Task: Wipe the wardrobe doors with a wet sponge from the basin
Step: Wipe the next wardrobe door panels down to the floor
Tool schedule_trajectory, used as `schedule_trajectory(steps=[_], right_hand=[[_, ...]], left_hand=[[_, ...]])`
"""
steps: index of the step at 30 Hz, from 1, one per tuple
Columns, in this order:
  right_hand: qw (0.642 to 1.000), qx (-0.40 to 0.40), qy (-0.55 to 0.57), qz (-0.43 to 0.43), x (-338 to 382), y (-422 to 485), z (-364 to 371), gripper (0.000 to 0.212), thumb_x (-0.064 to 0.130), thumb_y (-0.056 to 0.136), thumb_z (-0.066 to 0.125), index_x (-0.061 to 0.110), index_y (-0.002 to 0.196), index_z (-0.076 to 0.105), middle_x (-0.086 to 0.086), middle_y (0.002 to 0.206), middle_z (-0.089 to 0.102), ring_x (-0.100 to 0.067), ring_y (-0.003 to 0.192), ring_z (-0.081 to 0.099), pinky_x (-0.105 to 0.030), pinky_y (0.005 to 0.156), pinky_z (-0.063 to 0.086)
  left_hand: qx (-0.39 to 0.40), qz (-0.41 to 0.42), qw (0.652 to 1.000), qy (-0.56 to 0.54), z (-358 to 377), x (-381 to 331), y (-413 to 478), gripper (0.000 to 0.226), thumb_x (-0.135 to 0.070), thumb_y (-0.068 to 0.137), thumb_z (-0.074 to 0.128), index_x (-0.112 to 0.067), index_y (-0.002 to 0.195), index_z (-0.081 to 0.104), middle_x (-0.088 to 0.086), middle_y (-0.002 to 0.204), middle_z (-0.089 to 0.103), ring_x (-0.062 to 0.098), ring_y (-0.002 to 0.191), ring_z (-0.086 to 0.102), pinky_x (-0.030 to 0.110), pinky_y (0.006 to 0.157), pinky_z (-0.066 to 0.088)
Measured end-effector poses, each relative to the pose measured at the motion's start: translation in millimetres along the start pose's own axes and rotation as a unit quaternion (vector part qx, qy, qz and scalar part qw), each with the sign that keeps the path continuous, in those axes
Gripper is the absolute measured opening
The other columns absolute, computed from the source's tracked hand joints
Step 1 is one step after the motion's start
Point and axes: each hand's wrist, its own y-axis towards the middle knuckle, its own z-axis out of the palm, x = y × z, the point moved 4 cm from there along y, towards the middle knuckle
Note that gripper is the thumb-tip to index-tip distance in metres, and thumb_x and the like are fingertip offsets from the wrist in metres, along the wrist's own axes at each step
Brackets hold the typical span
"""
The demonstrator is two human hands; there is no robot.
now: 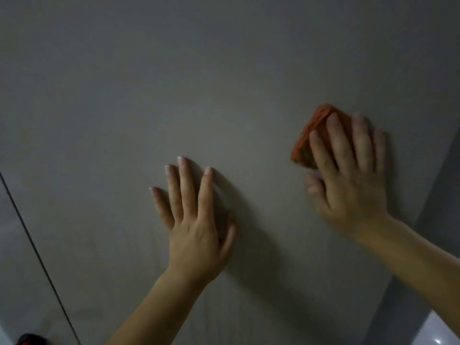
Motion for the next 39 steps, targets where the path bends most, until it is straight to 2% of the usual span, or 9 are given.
schedule_trajectory(steps=[6, 8, 13, 17, 20, 26, 30, 33, 39], right_hand=[[0.982, 0.078, -0.014, -0.173, 19, -91, 19, 0.069, 0.047, 0.102, 0.039, 0.025, 0.163, 0.014, -0.002, 0.170, 0.011, -0.035, 0.157, 0.006, -0.055, 0.125, 0.002], [0.987, 0.052, -0.005, -0.151, -3, -74, 14, 0.063, 0.046, 0.105, 0.031, 0.025, 0.163, 0.015, -0.002, 0.169, 0.013, -0.036, 0.155, 0.010, -0.054, 0.125, 0.002], [0.999, -0.016, 0.013, 0.030, -66, -37, 2, 0.065, 0.042, 0.105, 0.035, 0.016, 0.162, 0.019, -0.017, 0.167, 0.020, -0.045, 0.152, 0.014, -0.062, 0.124, 0.005], [0.998, 0.034, 0.020, -0.040, -45, -104, 18, 0.073, 0.044, 0.100, 0.041, 0.020, 0.163, 0.013, -0.010, 0.168, 0.013, -0.040, 0.156, 0.002, -0.062, 0.124, 0.003], [0.995, 0.051, 0.017, -0.085, -54, -122, 19, 0.068, 0.044, 0.103, 0.039, 0.023, 0.163, 0.014, -0.006, 0.167, 0.015, -0.037, 0.157, 0.004, -0.060, 0.124, 0.005], [0.998, -0.020, 0.042, 0.029, -97, -70, 8, 0.064, 0.039, 0.104, 0.042, 0.014, 0.160, 0.024, -0.016, 0.166, 0.021, -0.046, 0.151, 0.014, -0.064, 0.123, 0.007], [0.997, 0.037, 0.059, -0.026, -57, -147, 26, 0.066, 0.043, 0.106, 0.034, 0.018, 0.163, 0.011, -0.010, 0.171, 0.007, -0.040, 0.156, -0.002, -0.063, 0.124, 0.001], [0.994, 0.069, 0.043, -0.076, -35, -192, 33, 0.066, 0.045, 0.106, 0.034, 0.021, 0.163, 0.013, -0.003, 0.172, 0.004, -0.035, 0.157, 0.001, -0.059, 0.125, 0.004], [0.996, -0.011, 0.089, 0.010, -35, -116, 22, 0.066, 0.039, 0.102, 0.043, 0.017, 0.161, 0.024, -0.011, 0.167, 0.020, -0.038, 0.156, 0.006, -0.060, 0.124, 0.003]], left_hand=[[0.021, 0.070, 0.997, -0.002, 15, -44, -5, 0.082, -0.039, 0.089, 0.053, -0.007, 0.158, 0.024, 0.022, 0.168, 0.002, 0.042, 0.156, -0.003, 0.061, 0.123, -0.004], [0.031, 0.083, 0.996, 0.004, 23, -57, -8, 0.081, -0.039, 0.090, 0.053, -0.008, 0.159, 0.025, 0.023, 0.168, 0.005, 0.042, 0.156, -0.001, 0.062, 0.124, -0.001], [0.026, 0.060, 0.998, 0.018, 37, -69, -16, 0.083, -0.040, 0.093, 0.051, -0.009, 0.161, 0.014, 0.021, 0.168, -0.004, 0.043, 0.156, -0.006, 0.061, 0.124, -0.004], [0.022, 0.050, 0.998, 0.024, 40, -70, -15, 0.085, -0.042, 0.093, 0.051, -0.008, 0.161, 0.013, 0.022, 0.168, -0.004, 0.042, 0.156, -0.008, 0.060, 0.123, -0.005], [0.025, 0.048, 0.998, 0.027, 42, -70, -15, 0.086, -0.043, 0.093, 0.050, -0.008, 0.161, 0.013, 0.021, 0.168, -0.006, 0.043, 0.156, -0.008, 0.062, 0.123, -0.005], [0.020, 0.035, 0.999, 0.032, 44, -71, -15, 0.088, -0.046, 0.092, 0.051, -0.004, 0.160, 0.016, 0.024, 0.167, -0.005, 0.042, 0.155, -0.011, 0.063, 0.123, -0.005], [0.023, 0.039, 0.998, 0.045, 41, -70, -14, 0.087, -0.044, 0.094, 0.055, -0.003, 0.160, 0.015, 0.029, 0.166, -0.002, 0.044, 0.155, -0.009, 0.062, 0.123, -0.006], [0.030, 0.040, 0.997, 0.054, 40, -69, -15, 0.088, -0.043, 0.094, 0.057, -0.002, 0.160, 0.015, 0.030, 0.166, -0.001, 0.045, 0.155, -0.007, 0.065, 0.122, -0.003], [0.029, 0.045, 0.997, 0.059, 40, -65, -22, 0.084, -0.043, 0.097, 0.055, -0.004, 0.160, 0.016, 0.028, 0.166, -0.003, 0.044, 0.155, -0.008, 0.067, 0.122, -0.002]])
